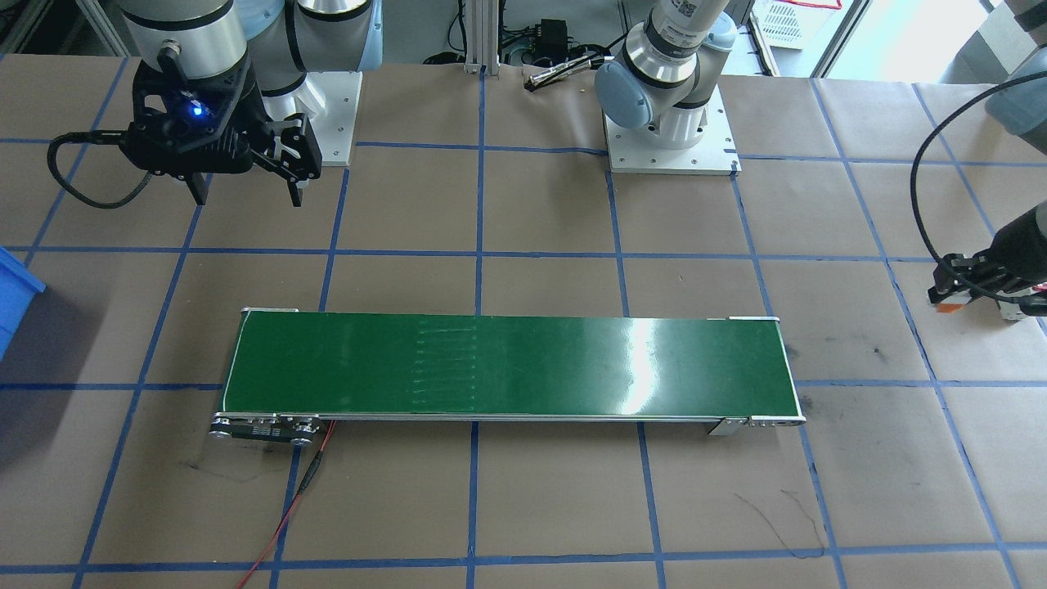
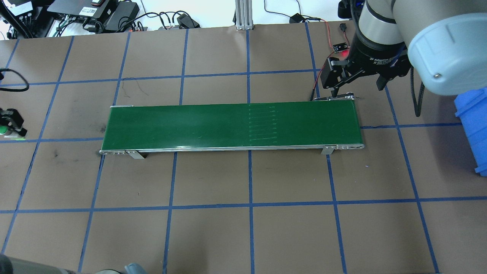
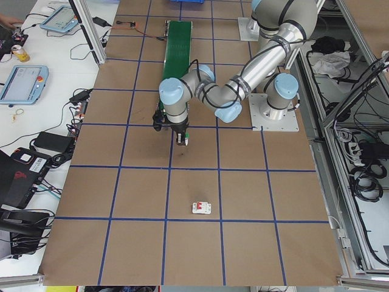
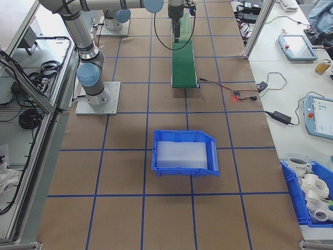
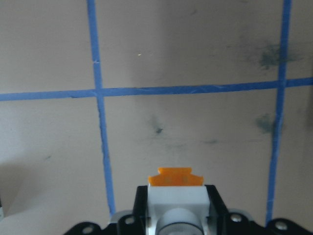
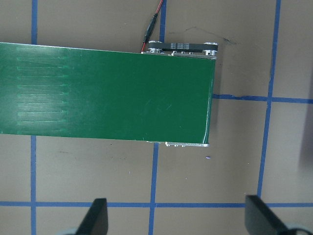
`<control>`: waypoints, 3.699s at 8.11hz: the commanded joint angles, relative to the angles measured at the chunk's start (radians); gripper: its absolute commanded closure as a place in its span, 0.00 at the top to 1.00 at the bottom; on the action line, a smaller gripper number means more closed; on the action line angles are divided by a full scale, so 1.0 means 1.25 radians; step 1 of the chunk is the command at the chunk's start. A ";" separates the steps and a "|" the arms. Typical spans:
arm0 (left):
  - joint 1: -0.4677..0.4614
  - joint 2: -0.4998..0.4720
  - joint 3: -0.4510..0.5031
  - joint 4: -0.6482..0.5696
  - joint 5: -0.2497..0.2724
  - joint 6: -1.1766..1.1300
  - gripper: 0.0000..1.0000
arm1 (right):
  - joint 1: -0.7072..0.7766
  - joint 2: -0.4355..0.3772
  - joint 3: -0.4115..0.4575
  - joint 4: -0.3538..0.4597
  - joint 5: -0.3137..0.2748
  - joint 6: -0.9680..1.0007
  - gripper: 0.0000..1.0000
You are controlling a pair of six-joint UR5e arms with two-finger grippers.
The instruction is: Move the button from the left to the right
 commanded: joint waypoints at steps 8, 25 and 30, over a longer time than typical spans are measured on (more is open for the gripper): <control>-0.282 -0.109 0.041 -0.006 -0.098 -0.259 0.00 | 0.000 0.010 0.000 -0.001 -0.001 -0.005 1.00; -0.463 0.140 0.026 -0.220 -0.093 -0.454 1.00 | 0.000 0.010 0.001 -0.001 0.000 -0.004 1.00; -0.471 0.172 0.032 -0.337 -0.091 -0.452 1.00 | 0.000 0.011 0.001 -0.002 -0.001 -0.004 1.00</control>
